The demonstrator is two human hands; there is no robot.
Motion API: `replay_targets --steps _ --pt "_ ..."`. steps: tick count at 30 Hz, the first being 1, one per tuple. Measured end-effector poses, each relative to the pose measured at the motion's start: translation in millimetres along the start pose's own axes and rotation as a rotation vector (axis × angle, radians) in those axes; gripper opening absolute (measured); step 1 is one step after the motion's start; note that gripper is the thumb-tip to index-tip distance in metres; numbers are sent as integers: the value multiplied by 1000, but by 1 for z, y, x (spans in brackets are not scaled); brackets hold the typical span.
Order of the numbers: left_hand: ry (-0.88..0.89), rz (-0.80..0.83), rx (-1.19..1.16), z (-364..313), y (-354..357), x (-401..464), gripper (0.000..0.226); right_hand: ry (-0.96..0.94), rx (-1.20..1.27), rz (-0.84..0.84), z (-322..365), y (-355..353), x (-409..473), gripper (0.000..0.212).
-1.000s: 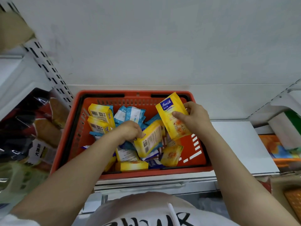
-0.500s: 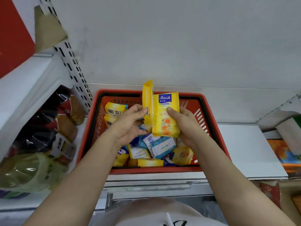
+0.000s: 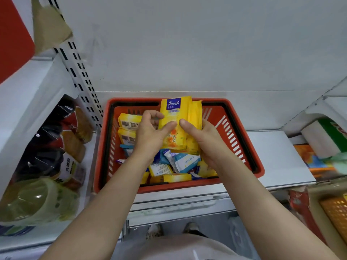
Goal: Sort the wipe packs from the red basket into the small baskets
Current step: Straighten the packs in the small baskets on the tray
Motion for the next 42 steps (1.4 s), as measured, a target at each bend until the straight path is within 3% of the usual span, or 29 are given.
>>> replay_targets --steps 4,7,14,17,20,27,30,33,39,42 --pt "-41 47 -7 -11 11 -9 74 -26 25 -38 4 -21 -14 54" --pt "-22 106 -45 -30 26 -22 82 -60 -37 -36 15 -42 -32 68" --pt "84 232 -199 -87 112 -83 55 -197 143 -273 34 -145 -117 65" --pt "16 251 -267 -99 174 -135 38 -277 289 -377 36 -214 -177 61" --pt "-64 318 -337 -104 245 -201 38 -336 297 -472 34 -287 -246 60" --pt "-53 553 -62 -104 372 -335 44 -354 82 -707 21 -439 -386 40" --pt "6 715 101 -102 407 -368 46 -307 13 -772 8 -485 -414 42" --pt "-31 905 143 -103 444 -386 30 -278 16 -808 0 -524 -424 48" --pt "-255 825 19 -102 530 -365 26 -288 45 -835 24 -617 -415 20" --pt "-302 723 -73 -104 571 -346 21 -237 -48 -840 52 -672 -412 18"
Point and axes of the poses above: each hand's wrist, its own x-axis towards the middle knuckle, its own y-axis out of the palm, z = x × y, the point moved 6 cm from there along x, towards the middle knuckle, and after that the axes turned 13 degrees about x, right-handed, at the moved point
